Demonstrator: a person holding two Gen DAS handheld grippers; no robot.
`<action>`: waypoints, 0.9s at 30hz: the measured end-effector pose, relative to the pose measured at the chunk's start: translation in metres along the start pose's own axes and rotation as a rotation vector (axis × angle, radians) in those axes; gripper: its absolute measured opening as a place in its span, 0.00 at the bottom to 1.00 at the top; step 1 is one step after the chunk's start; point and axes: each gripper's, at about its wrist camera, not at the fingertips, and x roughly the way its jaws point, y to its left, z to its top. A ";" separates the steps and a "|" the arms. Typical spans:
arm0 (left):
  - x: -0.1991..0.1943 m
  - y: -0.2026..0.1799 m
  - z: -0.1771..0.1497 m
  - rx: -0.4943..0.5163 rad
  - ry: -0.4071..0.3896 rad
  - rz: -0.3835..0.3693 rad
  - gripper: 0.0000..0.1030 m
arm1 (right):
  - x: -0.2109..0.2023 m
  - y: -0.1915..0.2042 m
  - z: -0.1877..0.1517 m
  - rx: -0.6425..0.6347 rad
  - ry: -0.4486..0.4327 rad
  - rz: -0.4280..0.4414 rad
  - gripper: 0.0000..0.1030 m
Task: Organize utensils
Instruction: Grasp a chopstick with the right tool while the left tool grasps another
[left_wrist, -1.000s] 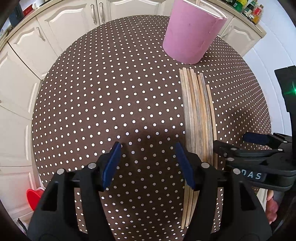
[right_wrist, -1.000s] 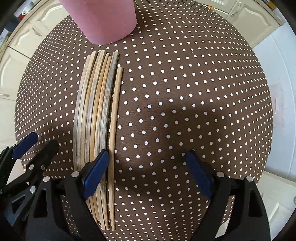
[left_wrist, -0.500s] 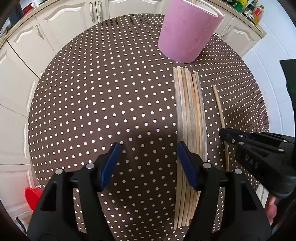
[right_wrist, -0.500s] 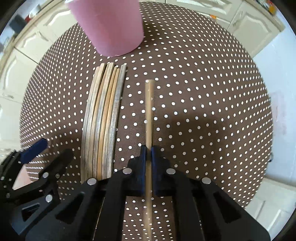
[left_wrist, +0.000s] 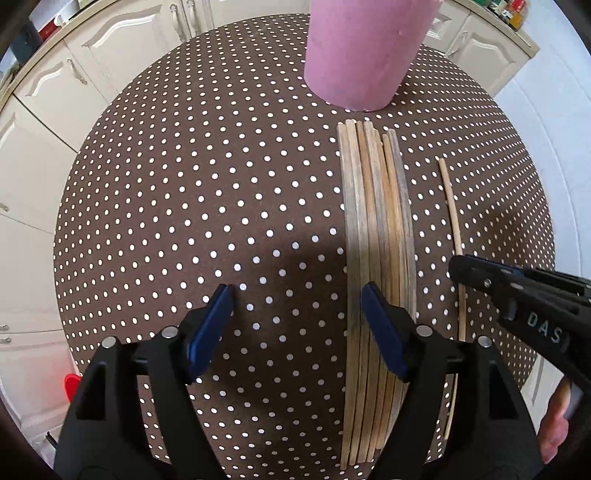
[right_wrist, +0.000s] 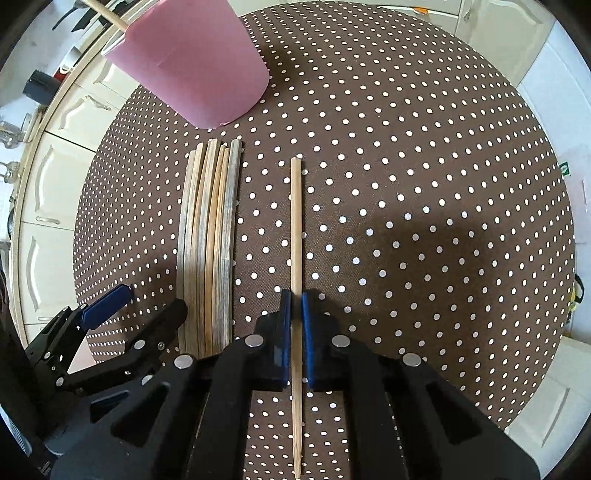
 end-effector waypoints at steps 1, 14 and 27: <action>0.001 -0.002 0.003 -0.007 0.008 0.011 0.73 | 0.001 -0.007 0.000 0.002 0.002 0.005 0.05; 0.020 -0.018 0.031 -0.009 0.085 0.125 0.77 | -0.011 -0.027 0.009 0.015 0.017 0.035 0.05; 0.022 -0.026 0.049 -0.113 0.043 0.076 0.07 | -0.020 -0.045 0.003 0.050 0.023 0.066 0.05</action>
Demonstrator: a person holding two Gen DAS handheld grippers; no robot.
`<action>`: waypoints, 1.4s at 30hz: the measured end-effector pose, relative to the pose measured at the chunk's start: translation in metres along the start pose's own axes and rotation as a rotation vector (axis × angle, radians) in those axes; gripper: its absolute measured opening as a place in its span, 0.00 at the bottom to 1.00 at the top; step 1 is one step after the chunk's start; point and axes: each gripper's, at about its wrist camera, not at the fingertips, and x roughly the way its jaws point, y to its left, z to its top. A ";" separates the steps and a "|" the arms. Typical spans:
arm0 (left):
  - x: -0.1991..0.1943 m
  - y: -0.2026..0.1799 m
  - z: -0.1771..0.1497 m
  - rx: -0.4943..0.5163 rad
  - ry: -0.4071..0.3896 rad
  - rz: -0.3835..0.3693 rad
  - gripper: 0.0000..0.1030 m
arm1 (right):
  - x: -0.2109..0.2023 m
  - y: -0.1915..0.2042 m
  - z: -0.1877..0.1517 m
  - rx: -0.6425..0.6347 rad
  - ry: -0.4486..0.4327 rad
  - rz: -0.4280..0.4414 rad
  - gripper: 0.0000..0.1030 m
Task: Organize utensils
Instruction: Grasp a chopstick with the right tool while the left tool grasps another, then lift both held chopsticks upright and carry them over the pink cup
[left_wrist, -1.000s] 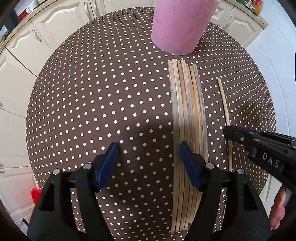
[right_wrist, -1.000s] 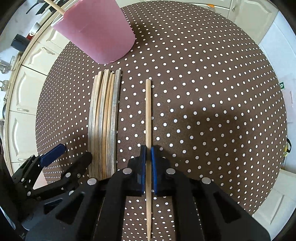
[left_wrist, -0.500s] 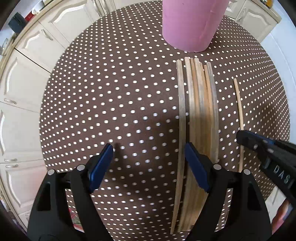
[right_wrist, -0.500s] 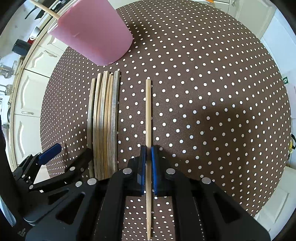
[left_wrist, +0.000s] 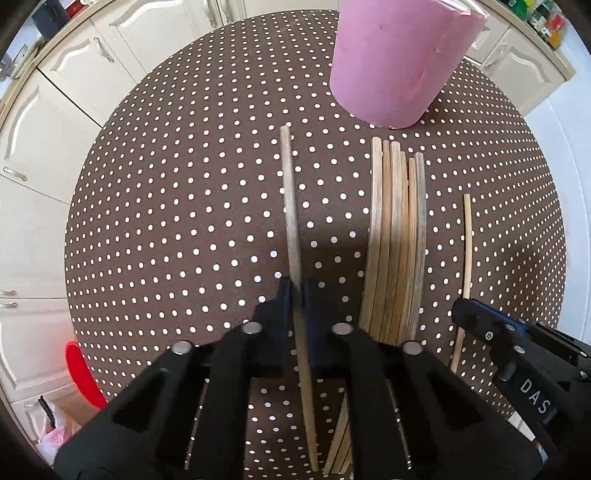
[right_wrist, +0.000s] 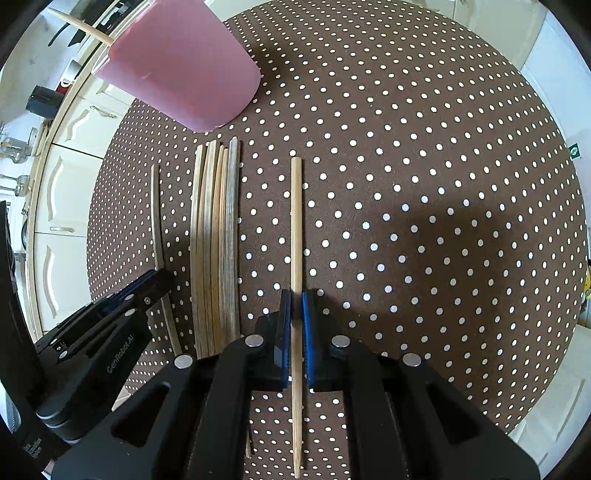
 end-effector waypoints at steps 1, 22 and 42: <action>0.000 -0.001 0.001 -0.003 -0.002 -0.005 0.06 | 0.000 -0.001 0.000 0.010 -0.001 0.007 0.05; -0.078 0.048 -0.001 -0.095 -0.189 -0.021 0.06 | -0.096 -0.006 -0.004 -0.012 -0.230 0.067 0.05; -0.172 0.060 -0.002 -0.108 -0.394 -0.075 0.06 | -0.193 0.015 0.009 -0.053 -0.630 0.145 0.05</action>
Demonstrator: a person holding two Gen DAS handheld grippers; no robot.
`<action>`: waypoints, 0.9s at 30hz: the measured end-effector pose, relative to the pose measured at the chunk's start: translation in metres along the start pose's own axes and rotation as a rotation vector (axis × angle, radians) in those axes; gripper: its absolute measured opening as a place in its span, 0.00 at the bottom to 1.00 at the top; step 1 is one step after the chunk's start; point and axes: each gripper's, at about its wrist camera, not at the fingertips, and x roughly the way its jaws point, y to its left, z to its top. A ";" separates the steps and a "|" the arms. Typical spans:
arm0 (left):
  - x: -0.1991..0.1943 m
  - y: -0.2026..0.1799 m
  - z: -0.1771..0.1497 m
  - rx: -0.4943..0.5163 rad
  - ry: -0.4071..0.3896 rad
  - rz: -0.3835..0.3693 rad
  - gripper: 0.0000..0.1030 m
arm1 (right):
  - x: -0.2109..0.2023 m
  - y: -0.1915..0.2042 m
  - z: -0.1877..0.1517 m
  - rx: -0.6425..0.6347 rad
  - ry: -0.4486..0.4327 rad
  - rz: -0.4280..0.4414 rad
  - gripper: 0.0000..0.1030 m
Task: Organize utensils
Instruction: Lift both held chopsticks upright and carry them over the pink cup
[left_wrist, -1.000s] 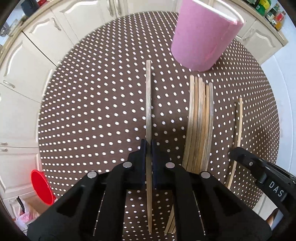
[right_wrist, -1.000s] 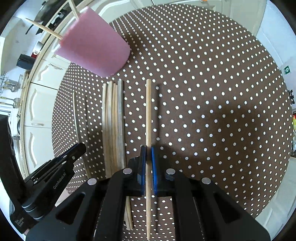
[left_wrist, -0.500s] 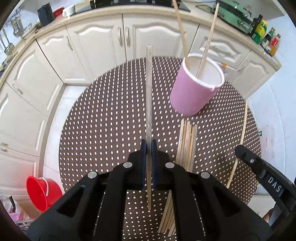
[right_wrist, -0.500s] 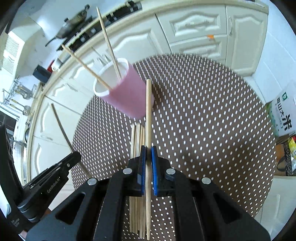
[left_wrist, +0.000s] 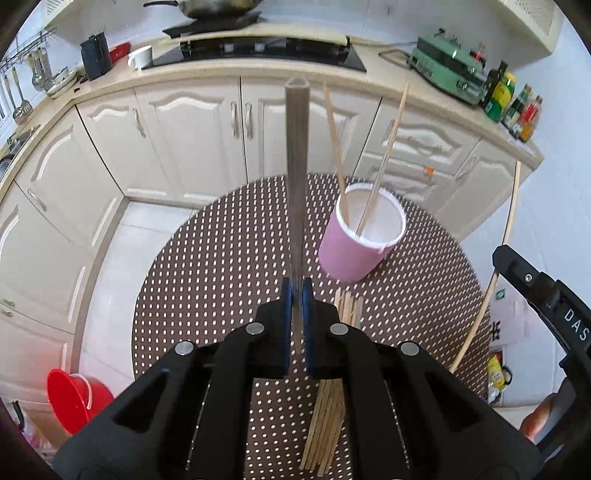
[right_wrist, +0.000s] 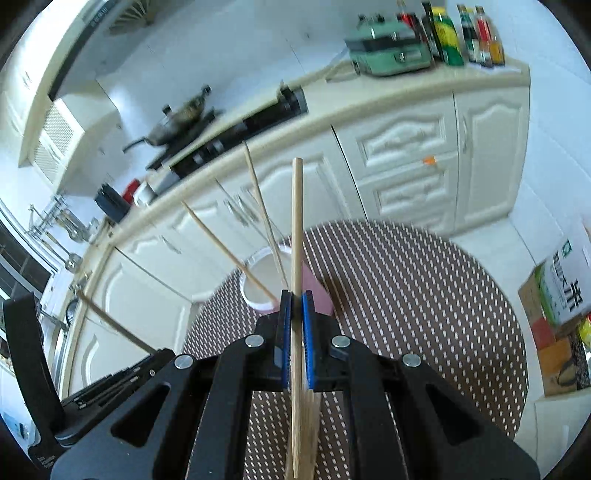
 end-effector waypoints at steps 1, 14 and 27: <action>-0.002 0.001 0.003 -0.008 -0.003 -0.012 0.06 | -0.002 0.003 0.003 -0.003 -0.017 0.006 0.05; -0.031 -0.004 0.049 -0.021 -0.070 -0.130 0.05 | -0.006 0.019 0.043 -0.005 -0.204 0.012 0.05; -0.020 -0.021 0.091 0.014 -0.077 -0.174 0.05 | 0.023 0.019 0.078 0.055 -0.308 -0.025 0.05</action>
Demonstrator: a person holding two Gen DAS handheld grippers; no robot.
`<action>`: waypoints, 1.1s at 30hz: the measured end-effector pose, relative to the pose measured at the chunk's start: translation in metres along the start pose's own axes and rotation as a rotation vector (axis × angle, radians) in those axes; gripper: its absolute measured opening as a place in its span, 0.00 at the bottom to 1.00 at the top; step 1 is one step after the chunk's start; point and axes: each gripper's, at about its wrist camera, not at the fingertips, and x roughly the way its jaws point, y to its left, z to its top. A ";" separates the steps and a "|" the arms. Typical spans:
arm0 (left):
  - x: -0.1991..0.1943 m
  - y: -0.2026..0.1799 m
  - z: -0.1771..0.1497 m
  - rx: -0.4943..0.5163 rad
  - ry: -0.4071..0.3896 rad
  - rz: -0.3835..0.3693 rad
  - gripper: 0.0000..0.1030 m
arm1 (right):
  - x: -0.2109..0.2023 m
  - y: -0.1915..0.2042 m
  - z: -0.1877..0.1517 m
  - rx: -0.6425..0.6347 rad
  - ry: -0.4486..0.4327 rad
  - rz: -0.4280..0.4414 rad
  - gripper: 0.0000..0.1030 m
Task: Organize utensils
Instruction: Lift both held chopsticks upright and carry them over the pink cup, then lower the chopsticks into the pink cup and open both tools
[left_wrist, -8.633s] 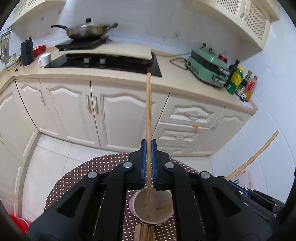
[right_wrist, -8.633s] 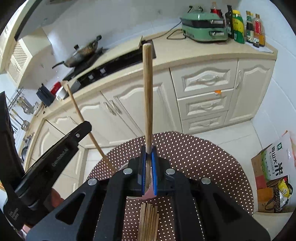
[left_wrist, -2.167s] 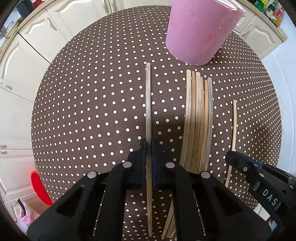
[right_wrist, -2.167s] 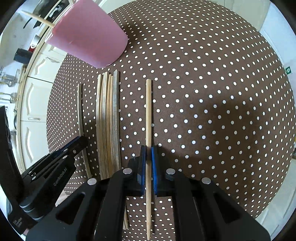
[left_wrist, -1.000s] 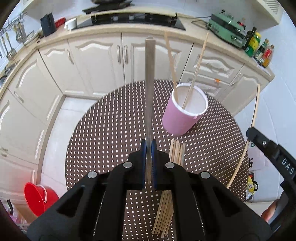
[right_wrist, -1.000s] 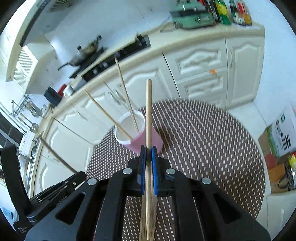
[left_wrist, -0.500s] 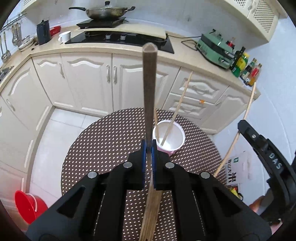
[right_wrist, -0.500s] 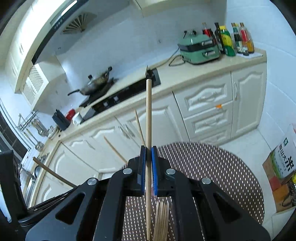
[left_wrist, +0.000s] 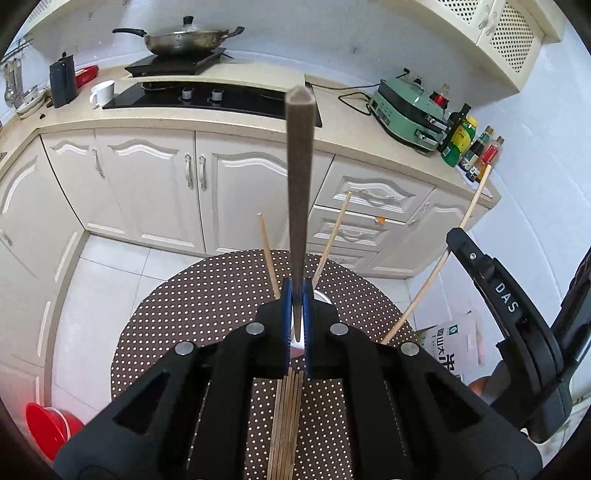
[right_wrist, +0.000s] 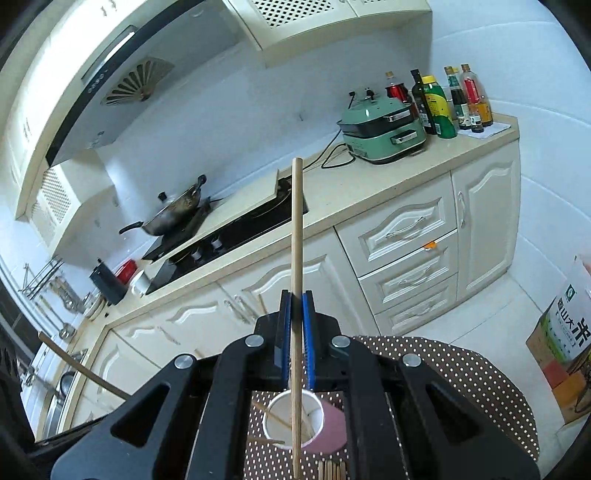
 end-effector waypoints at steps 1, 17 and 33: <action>0.003 0.000 0.001 0.000 0.007 0.001 0.05 | 0.006 0.001 0.000 -0.002 -0.003 -0.007 0.05; 0.086 0.014 0.000 -0.001 0.175 0.036 0.06 | 0.078 -0.006 -0.035 -0.025 0.061 -0.027 0.05; 0.109 0.029 -0.011 -0.043 0.162 0.003 0.06 | 0.093 -0.008 -0.071 -0.063 0.188 -0.025 0.05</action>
